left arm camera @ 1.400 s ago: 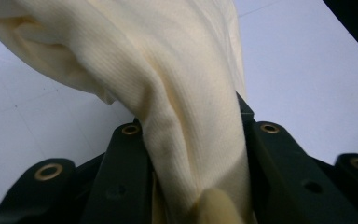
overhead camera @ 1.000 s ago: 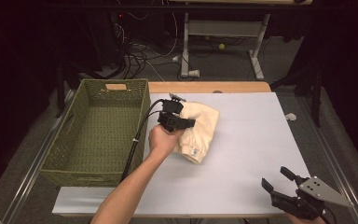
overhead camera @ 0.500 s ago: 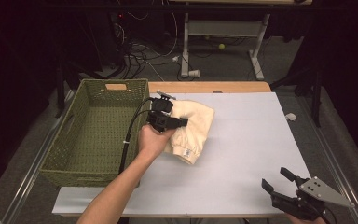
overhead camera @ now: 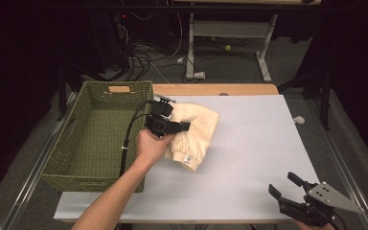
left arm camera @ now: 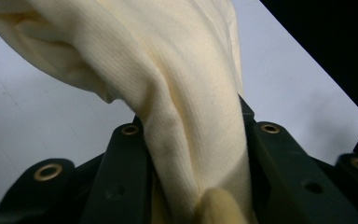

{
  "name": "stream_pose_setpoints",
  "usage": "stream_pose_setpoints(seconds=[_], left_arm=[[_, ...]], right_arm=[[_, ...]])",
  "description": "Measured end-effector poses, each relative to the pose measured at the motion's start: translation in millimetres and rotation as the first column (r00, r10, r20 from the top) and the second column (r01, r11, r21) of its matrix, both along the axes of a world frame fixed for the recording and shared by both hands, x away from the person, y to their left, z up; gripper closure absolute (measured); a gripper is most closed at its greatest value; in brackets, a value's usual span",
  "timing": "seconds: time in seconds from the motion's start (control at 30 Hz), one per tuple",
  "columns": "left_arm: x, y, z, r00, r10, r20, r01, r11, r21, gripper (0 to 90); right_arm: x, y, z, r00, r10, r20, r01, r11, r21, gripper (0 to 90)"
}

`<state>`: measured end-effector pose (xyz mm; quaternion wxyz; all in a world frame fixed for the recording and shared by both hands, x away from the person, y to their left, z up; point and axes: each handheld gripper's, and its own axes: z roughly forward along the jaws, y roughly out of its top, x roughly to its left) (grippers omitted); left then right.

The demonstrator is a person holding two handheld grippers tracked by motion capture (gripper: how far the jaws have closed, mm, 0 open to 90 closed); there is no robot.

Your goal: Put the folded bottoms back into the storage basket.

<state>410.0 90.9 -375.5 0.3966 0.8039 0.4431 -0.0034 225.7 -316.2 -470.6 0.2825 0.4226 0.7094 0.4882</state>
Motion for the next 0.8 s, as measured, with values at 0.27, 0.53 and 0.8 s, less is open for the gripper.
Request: stream_pose_setpoints(seconds=[0.27,0.53,0.8], left_arm=[[-8.0,7.8,2.6,0.9999,-0.010,0.003,0.010,0.9999,-0.011,67.2],[-15.2,17.1,9.4,0.9998,-0.016,0.011,0.016,0.9994,-0.031,67.1],[-21.0,25.8,13.7,0.9997,-0.017,0.018,0.017,0.9994,-0.031,67.1]], right_arm=[[-0.2,0.5,0.1,1.0000,0.002,-0.001,-0.002,1.0000,-0.001,23.0],[-0.4,0.8,0.1,1.0000,0.001,-0.002,-0.001,1.0000,0.001,23.1],[-0.2,1.0,0.0,1.0000,0.004,0.001,-0.004,1.0000,-0.004,23.0]])
